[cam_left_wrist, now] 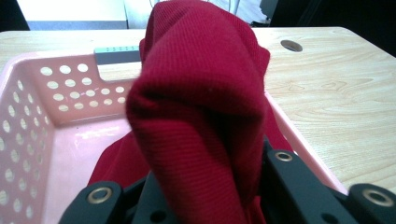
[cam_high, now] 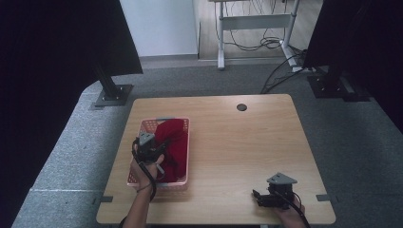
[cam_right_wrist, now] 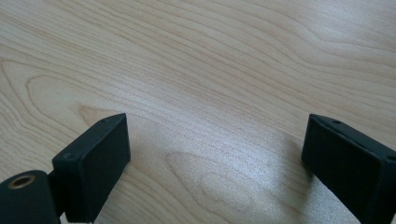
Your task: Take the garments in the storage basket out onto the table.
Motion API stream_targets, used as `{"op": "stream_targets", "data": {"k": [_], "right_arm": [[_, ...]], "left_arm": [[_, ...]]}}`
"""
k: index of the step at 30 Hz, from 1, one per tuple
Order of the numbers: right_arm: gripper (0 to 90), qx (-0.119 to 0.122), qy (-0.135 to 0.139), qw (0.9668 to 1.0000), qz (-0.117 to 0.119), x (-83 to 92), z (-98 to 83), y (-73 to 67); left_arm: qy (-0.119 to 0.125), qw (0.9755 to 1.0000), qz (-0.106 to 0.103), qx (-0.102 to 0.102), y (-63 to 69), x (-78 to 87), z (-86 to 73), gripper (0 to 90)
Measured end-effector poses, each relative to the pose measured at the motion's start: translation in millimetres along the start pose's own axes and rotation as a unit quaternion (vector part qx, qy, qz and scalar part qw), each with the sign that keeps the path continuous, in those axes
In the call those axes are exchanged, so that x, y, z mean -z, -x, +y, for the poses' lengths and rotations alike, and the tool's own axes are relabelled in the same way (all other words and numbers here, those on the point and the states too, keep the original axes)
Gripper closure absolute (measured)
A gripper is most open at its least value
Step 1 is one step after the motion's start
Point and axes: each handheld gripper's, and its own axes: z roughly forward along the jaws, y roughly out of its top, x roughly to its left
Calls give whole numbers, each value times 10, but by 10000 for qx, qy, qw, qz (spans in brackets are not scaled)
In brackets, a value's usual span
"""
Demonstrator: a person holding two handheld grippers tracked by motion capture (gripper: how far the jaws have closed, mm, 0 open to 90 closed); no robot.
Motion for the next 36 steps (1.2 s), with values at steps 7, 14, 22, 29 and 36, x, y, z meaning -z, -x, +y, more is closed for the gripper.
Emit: {"op": "stream_targets", "data": {"k": [7,14,22,29,36], "right_arm": [[78,0,1,10000,-6,0,0,0],[79,-10,5,10000,1,1,0,2],[78,-4,5,10000,3,1,0,1],[80,-12,9,10000,11,2,-1,4],[82,-10,13,10000,4,3,-1,3]], "left_arm": [[3,9999,-123,-15,-21,16,18,762],[142,9993,-219,250,-39,29,-16,761],[186,9984,-204,504,-36,22,-27,756],[280,9983,-241,444,-43,51,-3,761],[538,9974,-174,447,-36,146,24,766]]}}
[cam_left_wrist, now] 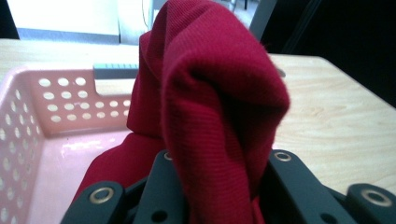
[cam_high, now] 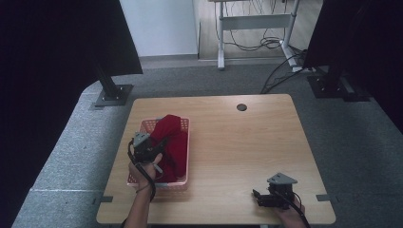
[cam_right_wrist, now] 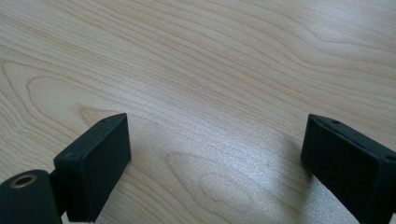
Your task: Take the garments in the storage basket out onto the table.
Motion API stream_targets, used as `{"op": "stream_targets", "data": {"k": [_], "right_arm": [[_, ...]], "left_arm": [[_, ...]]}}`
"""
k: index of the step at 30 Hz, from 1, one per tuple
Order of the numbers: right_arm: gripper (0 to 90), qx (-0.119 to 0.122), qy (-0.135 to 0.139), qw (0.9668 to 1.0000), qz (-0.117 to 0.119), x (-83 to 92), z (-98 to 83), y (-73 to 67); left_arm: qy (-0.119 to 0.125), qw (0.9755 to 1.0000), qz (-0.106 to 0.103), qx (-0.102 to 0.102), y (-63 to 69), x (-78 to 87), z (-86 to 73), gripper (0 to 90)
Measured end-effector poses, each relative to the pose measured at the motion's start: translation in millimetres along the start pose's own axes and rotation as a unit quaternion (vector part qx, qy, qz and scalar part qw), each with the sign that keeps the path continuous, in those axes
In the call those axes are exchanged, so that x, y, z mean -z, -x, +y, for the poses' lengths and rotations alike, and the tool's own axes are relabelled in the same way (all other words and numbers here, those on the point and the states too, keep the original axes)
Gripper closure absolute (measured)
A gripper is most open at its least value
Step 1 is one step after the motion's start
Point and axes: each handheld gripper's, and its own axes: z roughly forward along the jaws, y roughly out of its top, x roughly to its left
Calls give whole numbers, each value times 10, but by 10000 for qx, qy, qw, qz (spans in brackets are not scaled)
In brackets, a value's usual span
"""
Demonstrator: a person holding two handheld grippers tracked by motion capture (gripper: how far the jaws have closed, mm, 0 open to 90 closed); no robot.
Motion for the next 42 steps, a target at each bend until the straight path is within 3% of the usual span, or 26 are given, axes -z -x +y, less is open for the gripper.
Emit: {"op": "stream_targets", "data": {"k": [18,42], "right_arm": [[82,-19,-2,10000,2,1,0,1],[81,6,-7,10000,-19,-2,1,-3]], "left_arm": [[698,9972,-257,15,139,406,180,767],[1217,9918,-394,-30,214,732,296,767]]}}
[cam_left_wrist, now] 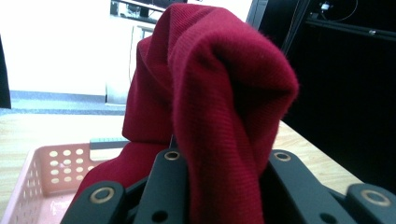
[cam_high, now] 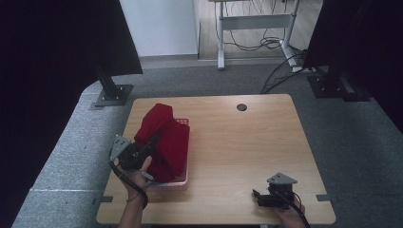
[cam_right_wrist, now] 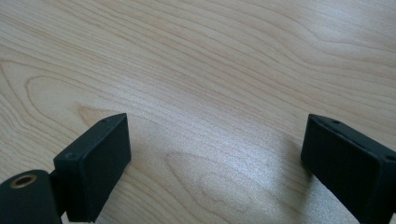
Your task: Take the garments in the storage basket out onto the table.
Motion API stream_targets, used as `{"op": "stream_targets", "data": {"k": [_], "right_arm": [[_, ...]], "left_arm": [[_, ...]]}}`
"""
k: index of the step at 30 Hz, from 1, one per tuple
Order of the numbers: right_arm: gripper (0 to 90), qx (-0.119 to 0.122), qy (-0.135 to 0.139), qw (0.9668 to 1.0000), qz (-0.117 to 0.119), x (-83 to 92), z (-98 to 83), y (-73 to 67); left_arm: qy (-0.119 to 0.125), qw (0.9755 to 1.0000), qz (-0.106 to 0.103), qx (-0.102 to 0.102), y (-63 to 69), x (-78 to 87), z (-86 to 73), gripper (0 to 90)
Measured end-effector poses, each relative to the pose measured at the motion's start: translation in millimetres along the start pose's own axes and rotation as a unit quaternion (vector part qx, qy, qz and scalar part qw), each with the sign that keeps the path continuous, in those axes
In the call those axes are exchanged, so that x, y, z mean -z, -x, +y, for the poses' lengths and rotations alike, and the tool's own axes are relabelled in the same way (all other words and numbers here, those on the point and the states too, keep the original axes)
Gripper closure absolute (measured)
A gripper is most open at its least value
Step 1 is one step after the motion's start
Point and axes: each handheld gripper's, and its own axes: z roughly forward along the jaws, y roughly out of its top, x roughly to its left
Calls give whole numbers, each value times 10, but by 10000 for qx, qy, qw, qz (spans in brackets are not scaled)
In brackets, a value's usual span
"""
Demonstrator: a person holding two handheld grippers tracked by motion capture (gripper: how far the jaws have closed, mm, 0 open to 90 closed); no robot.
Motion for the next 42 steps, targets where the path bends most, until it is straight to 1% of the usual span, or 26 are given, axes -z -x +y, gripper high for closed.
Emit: {"op": "stream_targets", "data": {"k": [4,10,24,38,42], "right_arm": [[82,-4,1,10000,1,0,0,0],[82,-2,2,10000,-3,0,0,0],[83,-9,3,10000,-13,0,0,0],[83,-23,-3,10000,-17,1,0,-1],[83,-21,-1,10000,-17,0,0,-1]], "left_arm": [[57,10000,-18,6,5,22,28,767],[140,9999,-40,-46,43,56,95,768],[247,9997,31,-83,37,107,227,767],[258,9996,-30,-85,108,108,240,767],[240,9996,-81,-101,141,91,238,767]]}}
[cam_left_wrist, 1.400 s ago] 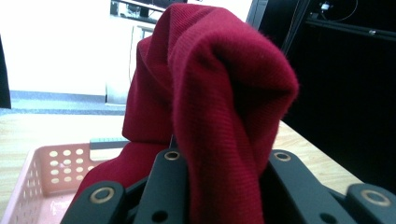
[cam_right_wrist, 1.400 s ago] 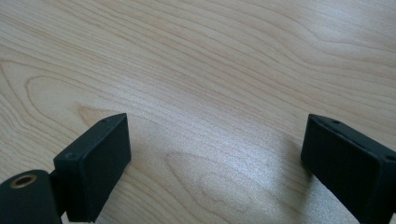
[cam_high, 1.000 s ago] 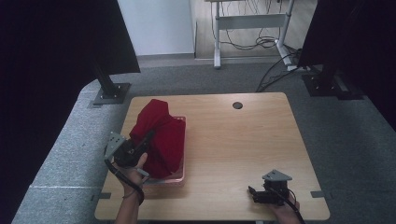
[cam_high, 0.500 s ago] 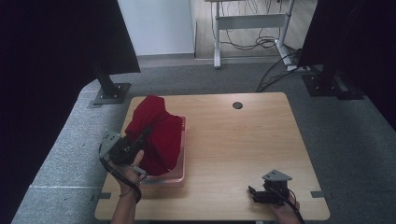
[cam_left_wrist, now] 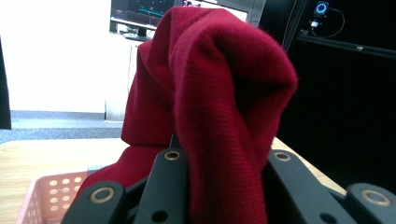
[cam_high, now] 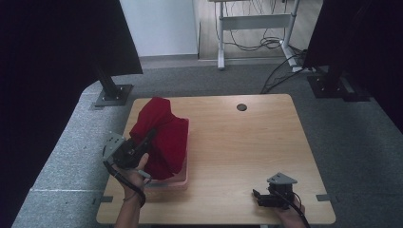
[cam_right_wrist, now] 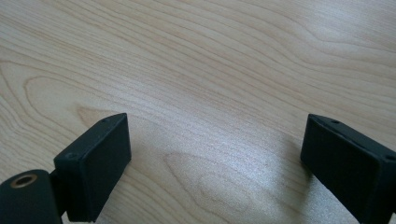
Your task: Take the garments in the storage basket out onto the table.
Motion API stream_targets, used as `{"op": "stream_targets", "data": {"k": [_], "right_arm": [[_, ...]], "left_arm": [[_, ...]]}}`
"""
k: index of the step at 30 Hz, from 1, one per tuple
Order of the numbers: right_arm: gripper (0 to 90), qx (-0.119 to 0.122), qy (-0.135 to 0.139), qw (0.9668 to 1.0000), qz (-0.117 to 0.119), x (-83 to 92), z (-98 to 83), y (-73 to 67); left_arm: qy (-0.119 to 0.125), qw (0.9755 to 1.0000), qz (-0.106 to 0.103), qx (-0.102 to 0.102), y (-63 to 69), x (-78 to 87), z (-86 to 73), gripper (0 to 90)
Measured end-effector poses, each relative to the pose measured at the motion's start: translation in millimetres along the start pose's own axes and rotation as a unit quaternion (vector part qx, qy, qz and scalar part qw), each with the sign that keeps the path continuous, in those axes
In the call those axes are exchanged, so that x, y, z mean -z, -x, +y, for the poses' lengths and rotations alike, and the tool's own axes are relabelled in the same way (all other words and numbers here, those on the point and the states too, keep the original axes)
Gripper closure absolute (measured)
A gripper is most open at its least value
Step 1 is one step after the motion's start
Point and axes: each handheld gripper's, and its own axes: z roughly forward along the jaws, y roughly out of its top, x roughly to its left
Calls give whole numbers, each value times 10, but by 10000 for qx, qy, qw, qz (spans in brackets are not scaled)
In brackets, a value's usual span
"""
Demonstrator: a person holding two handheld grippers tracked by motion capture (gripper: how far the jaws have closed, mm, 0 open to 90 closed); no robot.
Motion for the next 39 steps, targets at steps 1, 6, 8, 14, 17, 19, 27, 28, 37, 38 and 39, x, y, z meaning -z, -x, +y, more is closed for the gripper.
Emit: {"op": "stream_targets", "data": {"k": [1,6,8,14,17,19,27,28,37,38,39], "right_arm": [[83,0,0,10000,0,0,0,0],[83,3,3,10000,2,0,0,1],[83,4,5,10000,4,0,0,2],[83,5,5,10000,5,0,0,2],[83,5,5,10000,4,-1,0,2],[83,4,4,10000,5,-1,0,2],[82,7,5,10000,7,-1,0,2],[82,7,4,10000,7,-1,0,2],[82,4,3,10000,9,-1,0,2],[82,5,4,10000,9,-1,0,2],[82,5,4,10000,10,-1,0,2]], "left_arm": [[-1,10000,-17,-1,11,-4,0,767],[-44,9999,-93,-25,61,-26,-5,767],[-47,9999,-113,-33,83,-33,-9,767],[-57,9999,-159,-31,127,-46,-22,767],[-69,9998,-187,-32,141,-51,-26,767],[-74,9998,-201,-34,154,-54,-26,767],[-86,9996,-258,-77,229,-87,-21,767],[-90,9996,-266,-82,238,-93,-21,767],[-165,9992,-337,-112,328,-153,-40,766],[-176,9992,-352,-117,338,-161,-40,767],[-177,9991,-363,-108,347,-169,-41,767]]}}
